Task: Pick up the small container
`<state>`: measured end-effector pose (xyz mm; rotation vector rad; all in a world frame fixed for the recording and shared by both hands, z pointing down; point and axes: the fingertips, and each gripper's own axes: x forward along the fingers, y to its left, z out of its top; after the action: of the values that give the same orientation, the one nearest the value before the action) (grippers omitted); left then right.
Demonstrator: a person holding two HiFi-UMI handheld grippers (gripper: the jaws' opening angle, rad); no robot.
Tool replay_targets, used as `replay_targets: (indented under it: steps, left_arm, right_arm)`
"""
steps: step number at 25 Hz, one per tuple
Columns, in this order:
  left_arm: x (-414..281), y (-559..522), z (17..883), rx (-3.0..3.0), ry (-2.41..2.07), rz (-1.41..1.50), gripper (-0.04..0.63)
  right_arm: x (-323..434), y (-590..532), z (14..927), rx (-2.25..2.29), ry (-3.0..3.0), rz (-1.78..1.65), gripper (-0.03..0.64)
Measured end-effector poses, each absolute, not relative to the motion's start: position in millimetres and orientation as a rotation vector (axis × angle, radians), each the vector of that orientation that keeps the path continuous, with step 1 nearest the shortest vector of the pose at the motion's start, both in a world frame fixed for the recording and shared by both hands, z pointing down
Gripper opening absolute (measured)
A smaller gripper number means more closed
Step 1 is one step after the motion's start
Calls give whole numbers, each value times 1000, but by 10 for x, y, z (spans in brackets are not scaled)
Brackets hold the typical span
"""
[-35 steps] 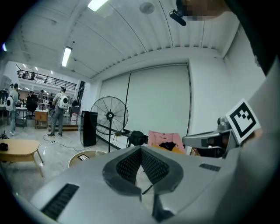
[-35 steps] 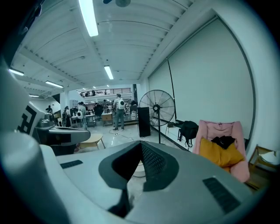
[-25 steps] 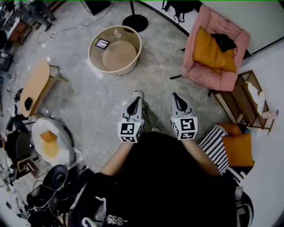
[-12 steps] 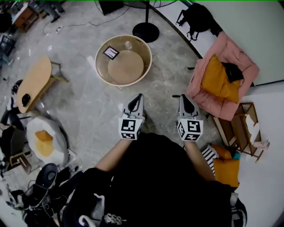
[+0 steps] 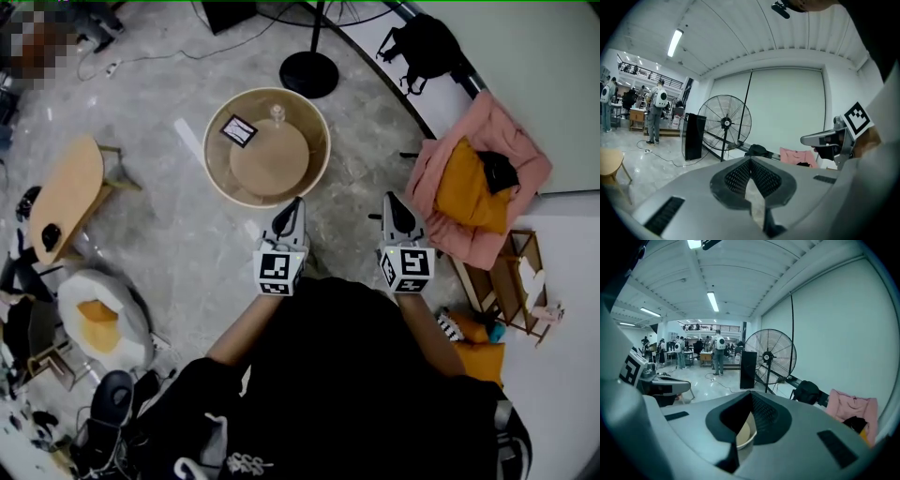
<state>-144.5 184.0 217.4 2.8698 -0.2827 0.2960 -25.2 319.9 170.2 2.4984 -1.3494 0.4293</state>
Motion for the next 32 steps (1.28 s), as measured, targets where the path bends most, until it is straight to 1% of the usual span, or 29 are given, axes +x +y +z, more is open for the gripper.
replay_targets:
  steps: [6,10,17,21,25,32]
  left_arm:
    - [-1206,1359,2253,2927,-273,277,20]
    - [-1112,1324,2243,2891,-261,235,20]
    - [-1100,1157,2385,2859,-378,244,20]
    - [-970,912,2656,2827,-539,270,20]
    - [-776,791,2630,2808,-691,286,20]
    - [-244,355,2717,2721,-976,343,20]
  right_arm:
    - [-68,2854,1763,2482,-1349,449,21]
    - [52,2843,1824,2447,-1315,484,21]
    - [312,2542,1863,2443,-1395,503,21]
    - [599,2096,2101,2354,-1539,495,21]
    - [869,1749,2119,2252,-1716,475,21]
    - [1687,997,2214,2002,-1958,439,21]
